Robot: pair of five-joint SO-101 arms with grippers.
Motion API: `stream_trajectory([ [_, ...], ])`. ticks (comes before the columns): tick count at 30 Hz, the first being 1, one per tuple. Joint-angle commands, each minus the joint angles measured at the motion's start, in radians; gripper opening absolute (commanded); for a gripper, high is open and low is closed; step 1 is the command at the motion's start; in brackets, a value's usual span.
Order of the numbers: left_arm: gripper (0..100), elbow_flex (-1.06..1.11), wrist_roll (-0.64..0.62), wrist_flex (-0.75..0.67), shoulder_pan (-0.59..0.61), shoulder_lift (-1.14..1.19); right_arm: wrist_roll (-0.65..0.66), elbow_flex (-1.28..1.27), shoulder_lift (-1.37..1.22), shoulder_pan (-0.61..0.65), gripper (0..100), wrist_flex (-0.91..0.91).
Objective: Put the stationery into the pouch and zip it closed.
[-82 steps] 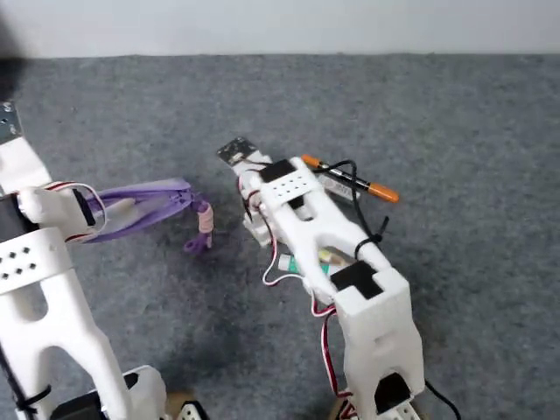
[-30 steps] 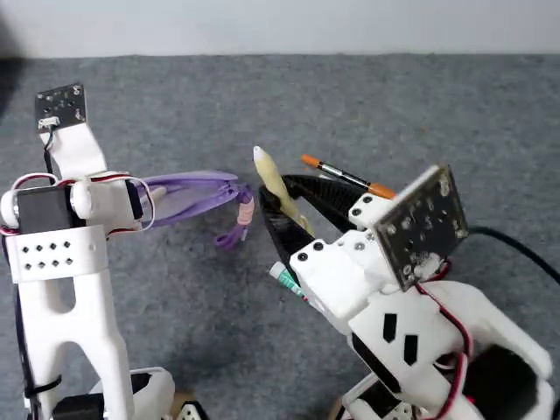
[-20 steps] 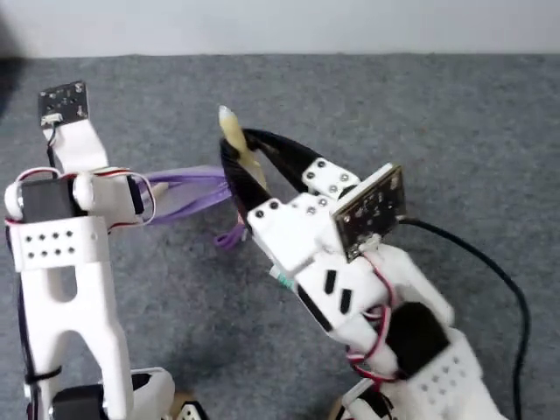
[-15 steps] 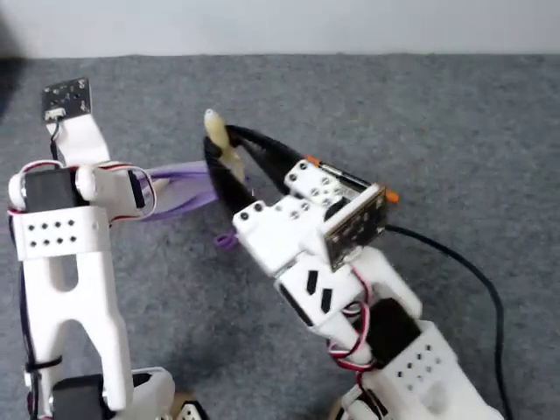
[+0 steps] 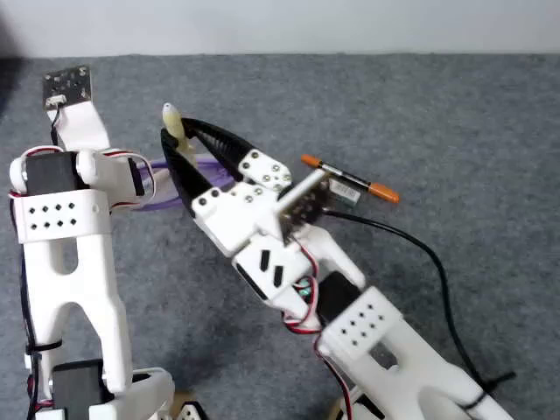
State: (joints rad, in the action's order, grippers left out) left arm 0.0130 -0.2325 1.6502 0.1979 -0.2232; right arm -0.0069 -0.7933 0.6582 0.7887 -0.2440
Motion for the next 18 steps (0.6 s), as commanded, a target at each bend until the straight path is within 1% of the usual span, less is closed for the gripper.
stream_trajectory([
  [1, 1, -0.047, -0.009, 0.003, -0.008, 0.002, -0.015, 0.005, -0.068, 0.007, 0.8, -0.062],
  [5, 1, -0.047, -0.009, 0.003, -0.006, 0.002, -0.015, 0.0, -0.176, 0.001, 0.8, -0.14],
  [8, 1, -0.047, -0.009, 0.003, -0.005, 0.002, -0.012, 0.003, -0.213, 0.001, 0.9, -0.14],
  [10, 1, -0.047, -0.009, 0.003, -0.005, 0.002, -0.012, 0.002, -0.214, 0.001, 2.4, -0.064],
  [12, 1, -0.044, -0.011, 0.003, -0.005, 0.002, -0.014, 0.002, -0.211, -0.008, 9.1, 0.033],
  [15, 1, -0.044, -0.012, 0.003, -0.005, 0.002, -0.057, 0.011, -0.193, -0.038, 20.2, 0.107],
  [16, 1, -0.044, -0.012, 0.003, -0.003, 0.002, -0.074, 0.02, -0.18, -0.044, 21.0, 0.133],
  [18, 1, -0.044, -0.012, 0.003, -0.002, 0.003, -0.098, 0.055, -0.153, -0.047, 19.0, 0.22],
])
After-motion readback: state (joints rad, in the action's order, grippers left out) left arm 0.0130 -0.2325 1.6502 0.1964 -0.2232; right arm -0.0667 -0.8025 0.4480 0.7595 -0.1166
